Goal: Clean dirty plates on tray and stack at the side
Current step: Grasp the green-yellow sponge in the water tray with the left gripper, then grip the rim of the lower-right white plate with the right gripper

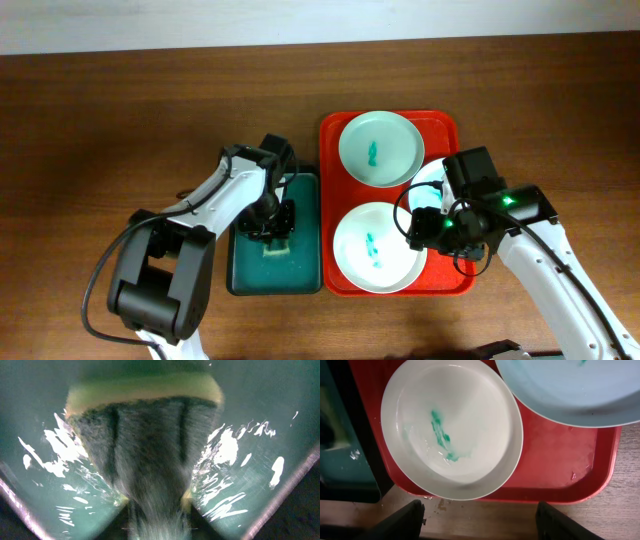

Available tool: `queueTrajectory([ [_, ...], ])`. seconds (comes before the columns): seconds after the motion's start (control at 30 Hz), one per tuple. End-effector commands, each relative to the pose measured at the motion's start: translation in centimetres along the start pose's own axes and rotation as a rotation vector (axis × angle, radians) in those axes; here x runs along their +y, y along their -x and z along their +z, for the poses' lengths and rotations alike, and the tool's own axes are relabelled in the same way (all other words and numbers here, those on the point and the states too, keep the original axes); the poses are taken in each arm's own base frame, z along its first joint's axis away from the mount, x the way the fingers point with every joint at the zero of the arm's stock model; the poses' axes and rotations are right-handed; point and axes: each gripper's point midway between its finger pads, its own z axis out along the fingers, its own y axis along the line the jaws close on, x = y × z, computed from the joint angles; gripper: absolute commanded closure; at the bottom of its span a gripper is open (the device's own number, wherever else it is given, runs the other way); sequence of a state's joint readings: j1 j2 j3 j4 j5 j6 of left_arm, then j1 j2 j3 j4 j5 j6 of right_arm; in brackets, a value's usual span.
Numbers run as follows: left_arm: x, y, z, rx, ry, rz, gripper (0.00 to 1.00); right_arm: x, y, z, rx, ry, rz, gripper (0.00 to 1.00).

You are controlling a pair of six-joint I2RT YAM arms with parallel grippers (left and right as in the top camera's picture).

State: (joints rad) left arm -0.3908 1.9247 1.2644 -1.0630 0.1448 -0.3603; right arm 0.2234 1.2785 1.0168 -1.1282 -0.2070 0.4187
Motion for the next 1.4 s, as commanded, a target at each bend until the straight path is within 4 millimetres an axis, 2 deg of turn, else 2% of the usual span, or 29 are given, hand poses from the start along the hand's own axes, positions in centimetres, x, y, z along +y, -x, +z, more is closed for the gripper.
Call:
queueTrajectory([
  [0.0,-1.1,1.2,-1.3,-0.024,-0.04,0.002,0.08,-0.1,-0.1,0.0,-0.004,-0.007,-0.004,0.27],
  [0.07,1.1,2.8,-1.1,-0.111,0.102,0.006,0.27,-0.1,-0.1,0.0,-0.005,-0.007,-0.004,0.26],
  [0.17,0.4,4.1,1.1,-0.164,0.118,0.04,0.63,-0.1,-0.1,0.0,-0.005,-0.007,-0.004,0.26],
  [0.2,0.5,3.9,1.7,-0.153,0.125,0.042,0.89,-0.1,-0.1,0.0,-0.004,-0.007,-0.004,0.26],
  [0.23,0.5,3.9,1.8,-0.15,0.126,0.042,1.0,-0.1,-0.1,0.0,-0.005,-0.007,-0.004,0.26],
  [0.33,0.2,3.8,0.7,-0.132,0.121,0.042,1.0,-0.4,0.3,0.0,-0.022,-0.022,-0.003,0.26],
  [0.37,-0.1,3.5,0.0,-0.115,0.114,0.041,0.76,-0.8,0.7,0.0,-0.038,-0.034,0.008,0.26],
  [0.4,-0.4,2.9,-1.1,-0.079,0.104,0.039,0.35,-1.8,1.5,-0.3,-0.059,-0.033,0.057,0.26],
  [0.43,-0.3,1.9,-1.6,-0.033,0.109,0.035,0.25,-3.1,2.0,-0.7,-0.061,-0.02,0.122,0.26],
  [0.47,0.0,1.1,-1.6,0.0,0.122,0.032,0.25,-3.4,2.2,-0.9,-0.057,0.013,0.121,0.26],
  [0.53,0.5,0.2,-1.1,0.03,0.14,0.031,0.25,-3.5,1.8,-1.4,-0.027,0.115,0.071,0.26],
  [0.6,0.7,0.2,-0.2,0.027,0.142,0.031,0.41,-4.0,1.0,-1.2,0.007,0.106,0.086,0.26],
  [0.7,0.8,0.1,2.2,0.008,0.118,0.026,0.9,-4.3,-0.6,1.1,0.056,0.1,0.084,0.27],
  [0.73,0.8,0.1,2.5,0.004,0.116,0.026,1.0,-4.5,-0.6,2.0,0.053,0.1,0.082,0.27],
  [0.8,0.1,0.3,2.0,0.005,0.079,0.027,1.0,-4.8,0.0,3.3,0.037,0.104,0.076,0.39],
  [0.83,-0.2,0.2,1.6,0.013,0.065,0.025,1.0,-4.9,0.2,3.8,0.039,0.103,0.076,0.41],
  [0.9,-0.7,0.6,-0.3,0.002,0.057,0.058,1.0,-4.8,0.6,5.2,0.067,0.111,0.074,0.51],
  [0.93,-1.2,1.0,-2.0,-0.018,0.049,0.095,1.0,-4.3,0.6,6.0,0.087,0.127,0.045,0.52],
  [0.97,-1.7,1.4,-4.1,-0.052,0.036,0.11,1.0,-3.5,0.6,7.6,0.12,0.124,-0.007,0.52],
  [1.03,-2.5,2.0,-7.4,-0.127,0.006,0.124,1.0,-4.2,0.9,9.8,0.14,0.036,0.0,0.62],
  [1.07,-3.0,2.2,-9.7,-0.184,-0.014,0.131,1.0,-4.6,1.2,10.7,0.141,0.004,0.025,0.64],
  [1.1,-3.3,2.3,-11.2,-0.226,-0.03,0.137,1.0,-4.6,1.6,11.6,0.142,0.008,0.027,0.68],
  [1.13,-3.6,2.3,-12.2,-0.26,-0.048,0.143,1.0,-4.7,1.8,12.2,0.146,0.007,0.028,0.76],
  [1.23,-5.4,2.2,-12.6,-0.266,-0.128,0.168,1.0,-4.8,1.7,12.5,0.154,0.003,0.05,0.93],
  [1.3,-7.3,2.6,-12.3,-0.304,-0.146,0.217,1.0,-4.8,1.7,12.5,0.153,0.0,0.08,0.96],
  [1.37,-10.7,2.9,-10.8,-0.341,-0.169,0.291,1.0,-4.8,1.7,12.5,0.154,0.0,0.084,0.96],
])
